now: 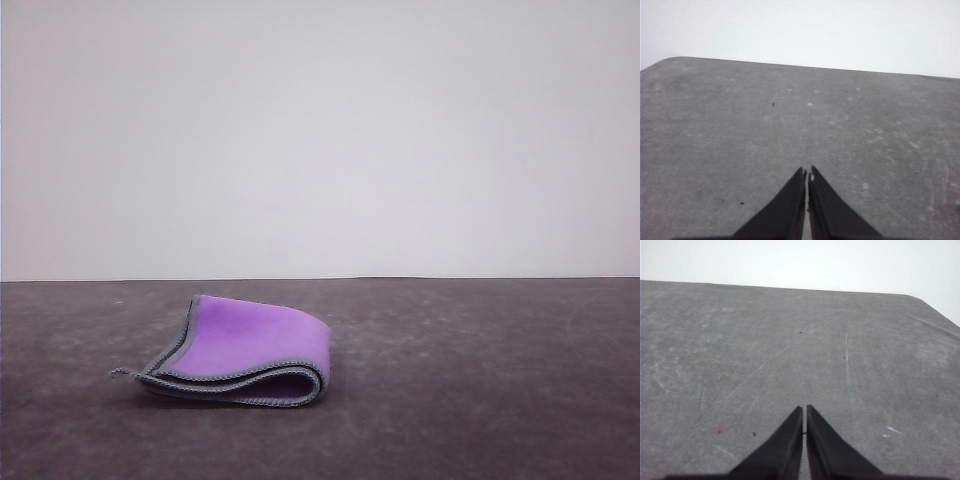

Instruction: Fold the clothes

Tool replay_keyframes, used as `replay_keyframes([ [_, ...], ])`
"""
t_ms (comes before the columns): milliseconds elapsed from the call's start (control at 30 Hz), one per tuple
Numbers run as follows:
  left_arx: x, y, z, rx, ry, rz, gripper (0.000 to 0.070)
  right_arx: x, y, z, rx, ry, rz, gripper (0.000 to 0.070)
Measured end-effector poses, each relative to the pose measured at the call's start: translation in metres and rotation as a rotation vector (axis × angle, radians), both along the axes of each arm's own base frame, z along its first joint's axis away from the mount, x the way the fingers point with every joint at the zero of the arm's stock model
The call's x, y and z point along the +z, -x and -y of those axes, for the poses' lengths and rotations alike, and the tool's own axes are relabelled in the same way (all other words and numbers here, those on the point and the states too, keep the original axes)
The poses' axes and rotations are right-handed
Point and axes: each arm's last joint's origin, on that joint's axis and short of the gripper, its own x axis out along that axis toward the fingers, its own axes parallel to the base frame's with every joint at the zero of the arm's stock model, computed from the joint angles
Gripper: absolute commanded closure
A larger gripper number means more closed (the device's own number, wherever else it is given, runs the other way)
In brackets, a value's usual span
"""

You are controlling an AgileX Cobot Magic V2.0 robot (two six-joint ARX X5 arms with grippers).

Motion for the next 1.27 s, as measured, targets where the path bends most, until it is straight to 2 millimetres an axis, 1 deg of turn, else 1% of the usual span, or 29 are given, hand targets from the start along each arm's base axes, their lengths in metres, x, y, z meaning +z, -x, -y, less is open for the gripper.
replay_keyframes([
  [1267, 0.0000, 0.0000, 0.0000, 0.000, 0.000, 0.000, 0.0700, 0.0000, 0.0000, 0.0000, 0.000, 0.000, 0.000, 0.0688],
])
